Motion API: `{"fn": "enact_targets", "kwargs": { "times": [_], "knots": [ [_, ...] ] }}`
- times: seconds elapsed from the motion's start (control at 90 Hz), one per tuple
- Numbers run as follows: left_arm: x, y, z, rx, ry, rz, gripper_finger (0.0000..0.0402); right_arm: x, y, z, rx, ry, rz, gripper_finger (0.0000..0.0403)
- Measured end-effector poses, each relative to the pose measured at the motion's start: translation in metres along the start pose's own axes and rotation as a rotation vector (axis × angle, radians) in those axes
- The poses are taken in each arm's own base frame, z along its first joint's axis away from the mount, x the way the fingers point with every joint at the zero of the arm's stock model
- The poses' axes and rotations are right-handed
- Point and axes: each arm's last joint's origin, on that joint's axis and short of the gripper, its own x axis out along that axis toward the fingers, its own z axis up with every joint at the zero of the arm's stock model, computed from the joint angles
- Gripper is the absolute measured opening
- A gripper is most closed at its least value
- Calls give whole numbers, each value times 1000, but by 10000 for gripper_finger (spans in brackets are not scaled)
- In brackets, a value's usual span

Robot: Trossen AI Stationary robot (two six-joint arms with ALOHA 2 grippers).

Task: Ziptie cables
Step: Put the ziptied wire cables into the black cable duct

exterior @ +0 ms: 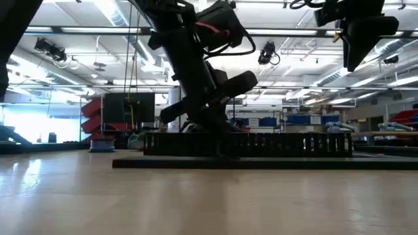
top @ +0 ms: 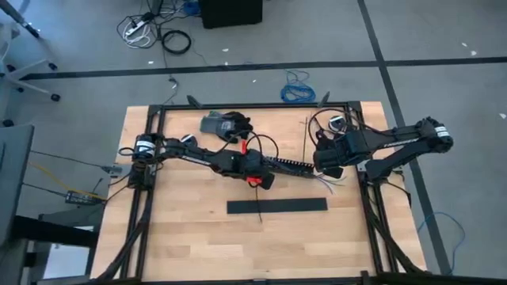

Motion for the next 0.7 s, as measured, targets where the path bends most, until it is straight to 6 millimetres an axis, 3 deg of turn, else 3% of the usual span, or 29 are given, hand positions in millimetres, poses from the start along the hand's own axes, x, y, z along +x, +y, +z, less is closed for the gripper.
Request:
{"fn": "enact_targets", "kwargs": {
  "times": [0.211, 0.367, 0.5, 0.578, 0.7],
  "knots": [
    [0, 4, 0, 9, 3, 37, 0, -1, 4, 9, 37, -83, 43, 163],
    [0, 4, 0, 26, 2, 37, 0, 2, 3, 27, 25, -153, 279, 119],
    [0, 4, 0, 29, -4, 38, 0, 7, -14, 41, 132, -241, 323, 19],
    [0, 3, 0, 29, -7, 34, 0, 15, -29, 50, 201, -262, 400, 9],
    [1, 2, 1, 29, -13, 26, 0, 39, -48, 64, 259, -257, 660, 2]
  ]
}}
